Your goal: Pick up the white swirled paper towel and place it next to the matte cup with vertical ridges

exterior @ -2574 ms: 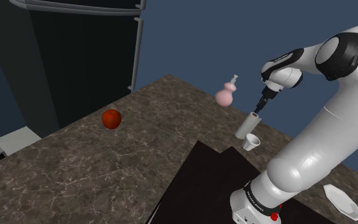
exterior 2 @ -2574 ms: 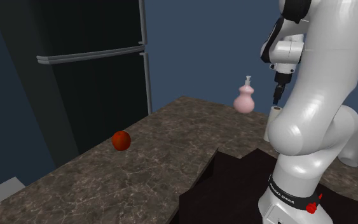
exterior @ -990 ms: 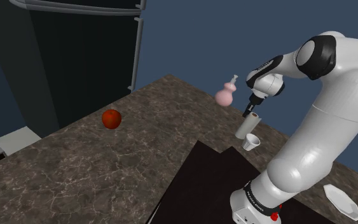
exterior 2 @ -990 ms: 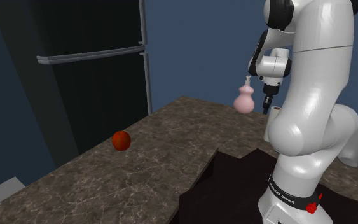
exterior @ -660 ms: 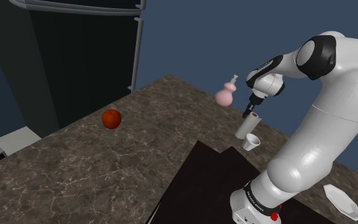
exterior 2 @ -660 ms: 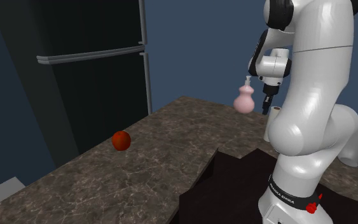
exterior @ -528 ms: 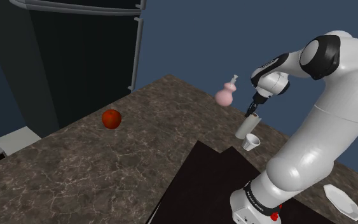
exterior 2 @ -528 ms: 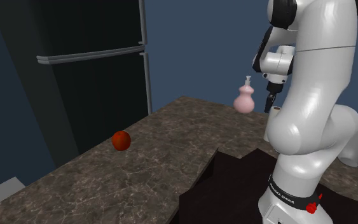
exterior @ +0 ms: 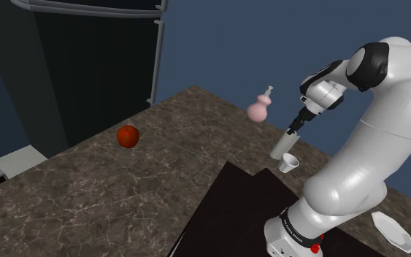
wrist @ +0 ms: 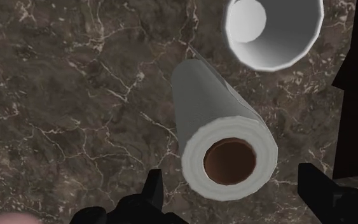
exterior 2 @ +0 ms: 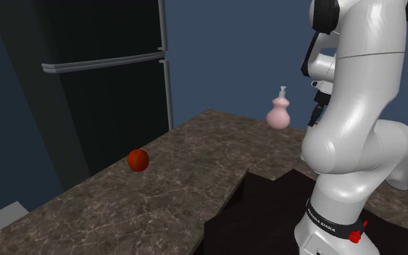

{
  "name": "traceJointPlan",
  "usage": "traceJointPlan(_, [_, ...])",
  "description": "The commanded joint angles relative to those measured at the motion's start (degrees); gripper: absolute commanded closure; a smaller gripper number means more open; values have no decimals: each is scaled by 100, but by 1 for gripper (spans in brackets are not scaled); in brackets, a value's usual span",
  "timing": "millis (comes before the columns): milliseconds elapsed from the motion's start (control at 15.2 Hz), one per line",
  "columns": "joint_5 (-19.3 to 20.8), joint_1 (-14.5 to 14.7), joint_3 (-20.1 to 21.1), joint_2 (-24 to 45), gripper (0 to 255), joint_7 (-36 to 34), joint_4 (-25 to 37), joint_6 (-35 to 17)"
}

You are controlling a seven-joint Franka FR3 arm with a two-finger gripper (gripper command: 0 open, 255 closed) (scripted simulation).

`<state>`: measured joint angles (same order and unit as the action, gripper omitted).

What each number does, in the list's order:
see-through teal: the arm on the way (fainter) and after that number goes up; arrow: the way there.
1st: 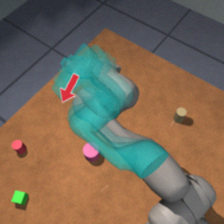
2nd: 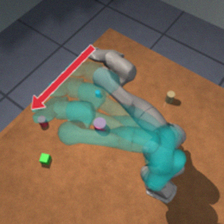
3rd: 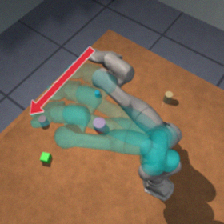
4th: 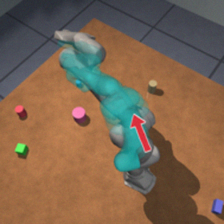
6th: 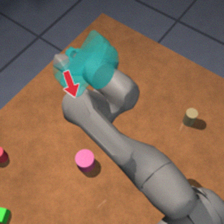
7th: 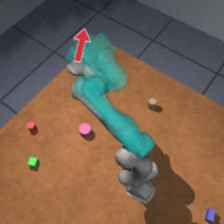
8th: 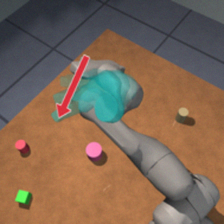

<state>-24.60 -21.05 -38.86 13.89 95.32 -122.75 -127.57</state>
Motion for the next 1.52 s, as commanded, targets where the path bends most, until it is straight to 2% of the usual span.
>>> traceJointPlan(0, [-142,-37,55,131,0,105,-23,-105])
traceJointPlan(594, [-237,-55,100,217,0,166,-51,-192])
traceJointPlan(660, [-237,-55,100,217,255,166,-51,-192])
traceJointPlan(1254, [-236,-54,100,216,255,165,-52,-192])
traceJointPlan(1452, [-46,6,22,33,255,14,-14,-37])
